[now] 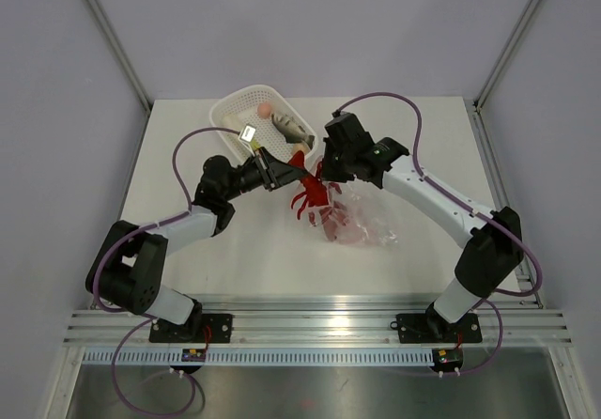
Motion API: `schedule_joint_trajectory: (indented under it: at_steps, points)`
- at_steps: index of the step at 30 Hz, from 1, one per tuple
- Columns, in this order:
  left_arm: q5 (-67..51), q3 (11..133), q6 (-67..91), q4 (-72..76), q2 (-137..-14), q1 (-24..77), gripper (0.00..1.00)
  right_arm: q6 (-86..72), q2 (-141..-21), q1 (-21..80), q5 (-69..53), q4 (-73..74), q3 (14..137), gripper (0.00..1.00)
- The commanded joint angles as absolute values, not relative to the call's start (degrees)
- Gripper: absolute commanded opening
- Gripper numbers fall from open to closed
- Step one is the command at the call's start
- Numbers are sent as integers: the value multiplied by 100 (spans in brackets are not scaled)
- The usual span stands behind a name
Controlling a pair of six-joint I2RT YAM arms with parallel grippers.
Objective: Place the food in the zip-top bag and seal the zipper
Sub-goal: Place the fake lobster in the zipper food storage bag.
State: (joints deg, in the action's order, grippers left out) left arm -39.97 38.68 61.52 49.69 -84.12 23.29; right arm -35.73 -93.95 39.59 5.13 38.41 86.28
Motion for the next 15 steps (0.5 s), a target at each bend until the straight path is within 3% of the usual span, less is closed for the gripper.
schedule_joint_trajectory:
  at_steps: [1,15]
  points:
    - [-4316,4096,6144,4888,-8438,2558,0,-3595,-9000,4096,105,3023,8824,0]
    - [-3331,4377,6135,4289,-8069,2558,0,-3779,-8552,4104,465,3340,8666,1]
